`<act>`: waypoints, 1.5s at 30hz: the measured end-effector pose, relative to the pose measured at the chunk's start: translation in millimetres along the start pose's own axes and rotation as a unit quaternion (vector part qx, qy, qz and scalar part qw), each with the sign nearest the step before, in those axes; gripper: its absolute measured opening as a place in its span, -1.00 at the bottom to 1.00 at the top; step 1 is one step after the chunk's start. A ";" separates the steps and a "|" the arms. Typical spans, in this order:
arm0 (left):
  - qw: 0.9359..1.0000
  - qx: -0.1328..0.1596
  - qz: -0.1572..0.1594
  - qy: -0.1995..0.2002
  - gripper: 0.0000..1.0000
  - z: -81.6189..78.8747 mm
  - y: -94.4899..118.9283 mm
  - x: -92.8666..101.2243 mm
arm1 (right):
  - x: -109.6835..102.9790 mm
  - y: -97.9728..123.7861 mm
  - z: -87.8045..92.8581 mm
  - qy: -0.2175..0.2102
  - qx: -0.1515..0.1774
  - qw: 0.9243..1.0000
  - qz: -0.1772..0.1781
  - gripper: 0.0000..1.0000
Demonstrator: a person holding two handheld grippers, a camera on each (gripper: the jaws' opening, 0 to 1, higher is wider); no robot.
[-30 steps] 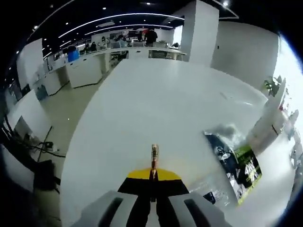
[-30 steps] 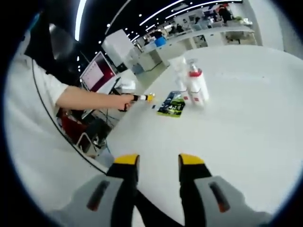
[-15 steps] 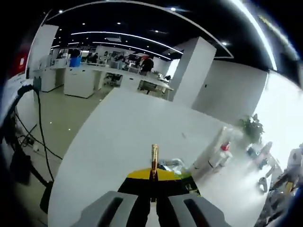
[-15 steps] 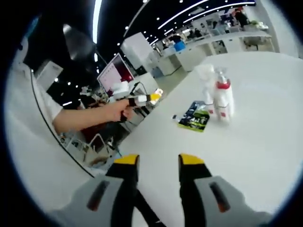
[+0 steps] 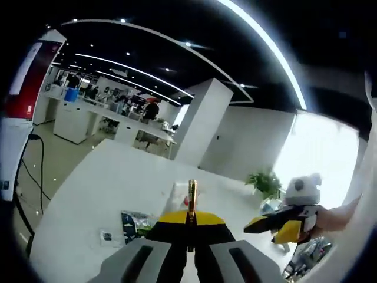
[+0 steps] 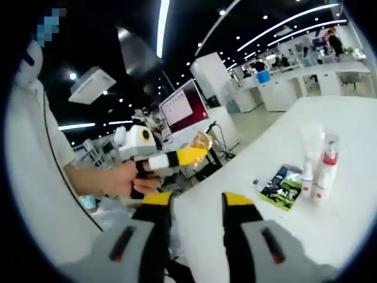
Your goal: Arrange the skincare products in the storage area until every visible bottle or jar stands upright without overlapping.
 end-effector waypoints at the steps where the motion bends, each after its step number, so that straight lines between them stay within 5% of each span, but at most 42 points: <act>1: 1.000 0.001 0.011 -0.007 -0.98 0.4 2.0 7.0 | -3.2 -0.5 -5.6 0.014 0.004 1.000 -0.005 -0.32; 6: 0.995 0.018 0.090 -0.047 -0.98 0.4 11.2 44.2 | -18.0 -1.0 -22.1 0.067 0.010 0.997 -0.030 -0.33; 15: 0.993 0.028 0.104 -0.041 -0.98 4.1 19.2 58.8 | -41.9 5.2 -35.4 0.141 0.006 0.987 -0.072 -0.43; 33: 0.987 -0.007 0.154 -0.049 -0.98 6.3 18.8 73.0 | -42.9 17.5 -42.1 0.150 0.014 0.985 -0.080 -0.50; 39: 0.986 -0.013 0.161 -0.035 -0.98 6.8 21.0 71.0 | -43.0 22.0 -40.7 0.155 0.000 0.983 -0.097 -0.66; 41: 0.980 -0.029 0.196 -0.027 -0.98 9.5 22.3 77.8 | -45.1 20.6 -36.4 0.146 -0.019 0.982 -0.120 -0.70; 45: 0.978 -0.035 0.204 -0.014 -0.98 10.9 24.1 78.1 | -42.6 21.5 -34.6 0.128 -0.016 0.984 -0.125 -0.83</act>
Point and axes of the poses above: the point that each gripper's makers call its tool centre point, and the gripper's own axes: y roughly backward along the fingers, x roughly to its right, z roughly out of its underside, the point moved 9 cm from there along y, roughly backward along the fingers, and after that the axes turned 2 degrees about y, right-handed, at the moved point
